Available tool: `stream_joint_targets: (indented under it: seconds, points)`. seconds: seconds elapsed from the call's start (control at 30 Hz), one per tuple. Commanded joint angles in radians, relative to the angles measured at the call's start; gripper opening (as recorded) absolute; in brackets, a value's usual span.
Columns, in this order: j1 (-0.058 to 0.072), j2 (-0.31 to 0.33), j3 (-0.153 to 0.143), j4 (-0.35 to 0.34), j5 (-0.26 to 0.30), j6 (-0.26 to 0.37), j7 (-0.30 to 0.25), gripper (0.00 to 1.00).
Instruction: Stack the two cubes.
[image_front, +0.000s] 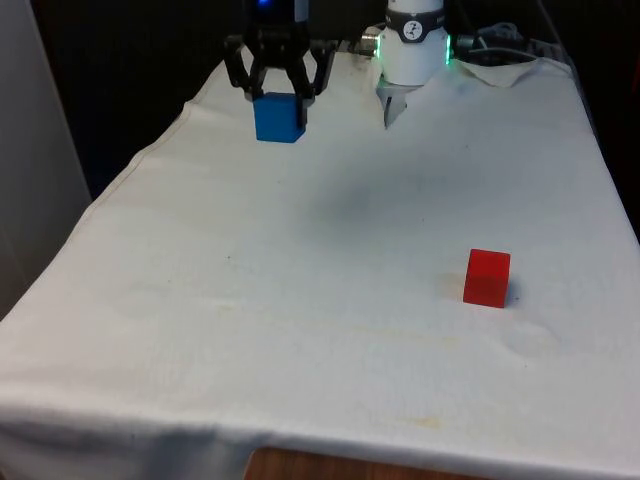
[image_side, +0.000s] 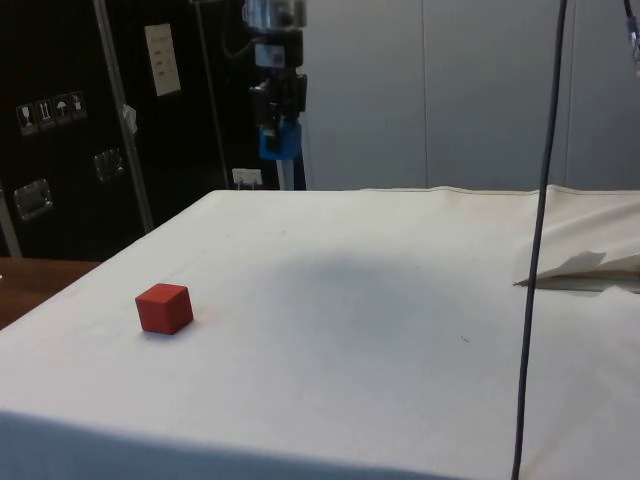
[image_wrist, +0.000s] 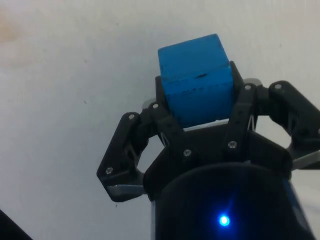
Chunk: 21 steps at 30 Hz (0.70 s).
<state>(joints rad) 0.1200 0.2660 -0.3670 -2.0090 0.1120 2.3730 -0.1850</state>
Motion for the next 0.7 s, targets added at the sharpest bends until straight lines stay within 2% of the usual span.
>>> stream_joint_targets:
  seconds: [0.0, 0.03, 0.17, 0.3, 0.33, 0.37, 0.57, 0.6, 0.63, 0.67]
  points:
    - [0.000, 0.002, 0.005, 0.007, 0.000, -0.003, 0.004, 0.03]
    - [0.007, 0.010, 0.006, 0.022, -0.010, -0.020, 0.022, 0.03]
    - [0.010, 0.021, 0.026, 0.051, -0.016, -0.043, 0.046, 0.03]
    - [0.009, 0.033, 0.046, 0.078, -0.027, -0.071, 0.069, 0.03]
    - [0.004, 0.028, 0.050, 0.071, -0.019, -0.059, 0.059, 0.03]
    - [0.010, 0.036, 0.050, 0.083, -0.030, -0.078, 0.075, 0.03]
    - [0.013, 0.055, 0.075, 0.124, -0.049, -0.120, 0.110, 0.03]
    - [0.006, 0.051, 0.080, 0.119, -0.041, -0.110, 0.100, 0.03]
    - [0.013, 0.057, 0.078, 0.130, -0.054, -0.127, 0.116, 0.03]
    - [0.014, 0.060, 0.081, 0.136, -0.058, -0.134, 0.121, 0.03]
